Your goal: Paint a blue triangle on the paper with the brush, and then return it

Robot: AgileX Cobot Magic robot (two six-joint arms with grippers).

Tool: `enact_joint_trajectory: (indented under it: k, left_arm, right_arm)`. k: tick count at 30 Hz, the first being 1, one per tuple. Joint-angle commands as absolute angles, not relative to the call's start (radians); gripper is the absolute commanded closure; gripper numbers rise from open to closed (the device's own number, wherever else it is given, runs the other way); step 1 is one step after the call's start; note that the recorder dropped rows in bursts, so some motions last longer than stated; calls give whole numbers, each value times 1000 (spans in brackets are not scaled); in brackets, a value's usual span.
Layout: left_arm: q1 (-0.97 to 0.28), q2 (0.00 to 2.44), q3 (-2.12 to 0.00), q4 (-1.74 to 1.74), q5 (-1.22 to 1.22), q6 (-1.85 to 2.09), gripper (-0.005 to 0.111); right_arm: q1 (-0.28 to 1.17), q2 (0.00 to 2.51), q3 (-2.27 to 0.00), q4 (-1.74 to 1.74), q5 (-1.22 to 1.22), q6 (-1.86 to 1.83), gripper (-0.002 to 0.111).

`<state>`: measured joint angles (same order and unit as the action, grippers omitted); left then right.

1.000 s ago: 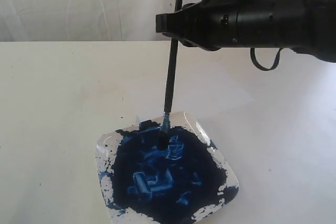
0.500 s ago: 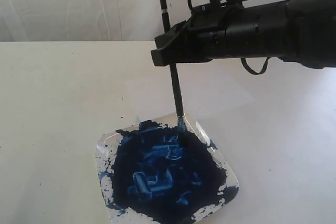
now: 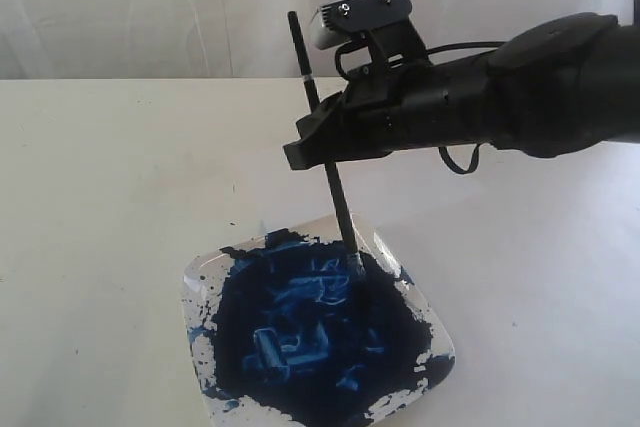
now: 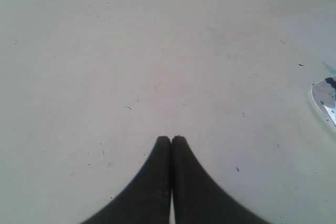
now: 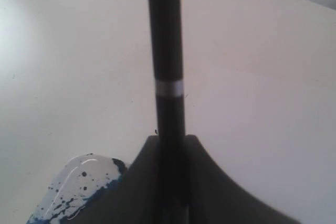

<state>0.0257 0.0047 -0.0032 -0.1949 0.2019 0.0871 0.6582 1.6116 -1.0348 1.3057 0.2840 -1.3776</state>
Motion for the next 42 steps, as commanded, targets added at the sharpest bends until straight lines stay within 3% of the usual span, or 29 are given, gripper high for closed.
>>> enact_joint_trajectory:
  k: [1, 12, 24, 34, 42]
  left_arm:
    - [28, 0, 0, -208, 202, 86, 107]
    - [28, 0, 0, -208, 202, 86, 107]
    - [28, 0, 0, -208, 202, 86, 107]
    - [28, 0, 0, -208, 202, 86, 107]
    - [28, 0, 0, -208, 202, 86, 107]
  right_arm:
    - [660, 1626, -1039, 1364, 212, -1381, 108]
    - [660, 1620, -1039, 1404, 175, -1381, 108]
    - [660, 1373, -1031, 1431, 262, -1345, 108]
    - [660, 1202, -801, 1445, 264, -1333, 108]
    - [660, 1177, -777, 1441, 262, -1331, 108]
